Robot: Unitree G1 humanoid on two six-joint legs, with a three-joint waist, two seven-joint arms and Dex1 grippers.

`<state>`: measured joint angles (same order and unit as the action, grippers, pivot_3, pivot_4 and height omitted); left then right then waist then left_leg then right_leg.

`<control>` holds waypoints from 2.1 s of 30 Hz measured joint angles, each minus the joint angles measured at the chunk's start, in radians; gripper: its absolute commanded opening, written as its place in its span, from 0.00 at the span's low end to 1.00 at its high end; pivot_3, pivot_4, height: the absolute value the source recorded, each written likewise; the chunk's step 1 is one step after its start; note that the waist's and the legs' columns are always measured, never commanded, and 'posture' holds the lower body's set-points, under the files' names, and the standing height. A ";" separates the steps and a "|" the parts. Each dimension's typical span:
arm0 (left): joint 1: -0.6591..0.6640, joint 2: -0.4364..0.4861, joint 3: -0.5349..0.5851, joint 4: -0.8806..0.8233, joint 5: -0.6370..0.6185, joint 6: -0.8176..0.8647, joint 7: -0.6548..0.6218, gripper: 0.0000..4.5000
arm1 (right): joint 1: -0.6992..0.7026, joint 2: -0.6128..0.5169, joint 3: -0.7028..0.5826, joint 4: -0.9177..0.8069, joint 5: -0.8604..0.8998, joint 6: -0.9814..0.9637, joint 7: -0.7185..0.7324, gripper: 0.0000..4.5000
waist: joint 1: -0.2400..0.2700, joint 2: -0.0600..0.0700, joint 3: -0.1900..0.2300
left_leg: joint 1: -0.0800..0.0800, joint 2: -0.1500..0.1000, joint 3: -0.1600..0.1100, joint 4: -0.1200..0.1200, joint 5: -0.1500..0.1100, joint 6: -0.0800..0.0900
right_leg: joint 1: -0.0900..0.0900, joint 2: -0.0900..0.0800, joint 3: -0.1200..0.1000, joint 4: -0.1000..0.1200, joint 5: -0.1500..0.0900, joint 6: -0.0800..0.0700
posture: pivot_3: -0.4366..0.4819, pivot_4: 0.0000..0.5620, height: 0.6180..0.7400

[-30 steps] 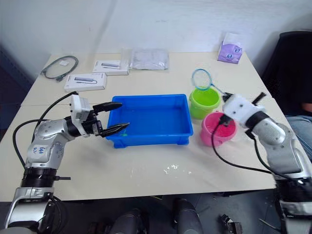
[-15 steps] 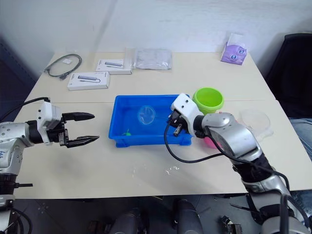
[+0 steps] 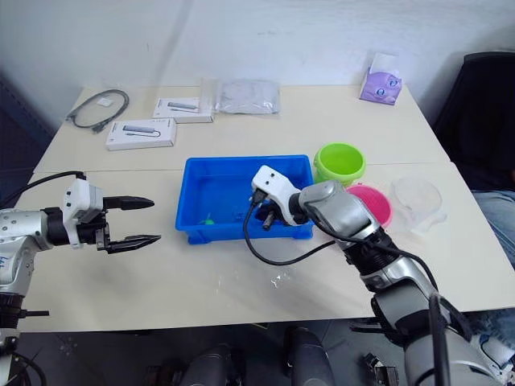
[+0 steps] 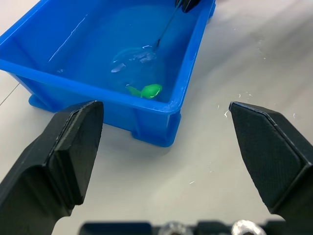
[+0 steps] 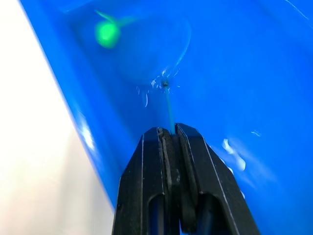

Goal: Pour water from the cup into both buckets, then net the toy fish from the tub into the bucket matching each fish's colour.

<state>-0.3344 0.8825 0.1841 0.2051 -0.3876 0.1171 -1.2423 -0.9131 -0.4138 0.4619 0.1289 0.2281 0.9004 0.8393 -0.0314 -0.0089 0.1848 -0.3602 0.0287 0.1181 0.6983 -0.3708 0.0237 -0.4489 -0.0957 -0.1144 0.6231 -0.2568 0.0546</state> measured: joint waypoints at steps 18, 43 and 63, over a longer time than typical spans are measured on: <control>-0.008 -0.032 -0.001 -0.056 -0.010 0.024 0.054 0.98 | -0.034 -0.006 -0.314 -0.024 0.182 0.265 0.032 0.00 | 0.004 0.000 0.000 | -0.001 0.000 -0.001 0.000 0.000 0.000 | 0.000 -0.001 -0.001 0.000 0.000 0.000 | 0.48 0.27 1.00; -0.295 -0.256 -0.106 0.008 -0.074 0.127 0.072 0.98 | 0.377 -0.205 -0.872 -0.487 0.373 0.329 -0.241 0.00 | 0.007 0.000 0.000 | 0.000 -0.001 0.001 0.000 0.000 -0.001 | 0.000 0.001 0.000 -0.001 0.001 0.001 | 0.48 0.27 1.00; -0.260 -0.281 -0.128 0.030 -0.058 0.108 0.043 0.98 | 0.623 -0.400 -0.576 -0.172 -0.309 -0.782 -0.410 0.00 | 0.006 0.000 0.000 | 0.004 -0.001 0.004 0.000 0.001 -0.001 | 0.002 0.002 0.005 -0.001 0.001 0.002 | 0.48 0.27 1.00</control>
<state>-0.5944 0.6018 0.0564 0.2349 -0.4459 0.2255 -1.1988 -0.2906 -0.8135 -0.1140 -0.0432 -0.0813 0.1180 0.4295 -0.0254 -0.0093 0.1846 -0.3566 0.0276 0.1223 0.6981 -0.3701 0.0230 -0.4469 -0.0941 -0.1098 0.6225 -0.2558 0.0565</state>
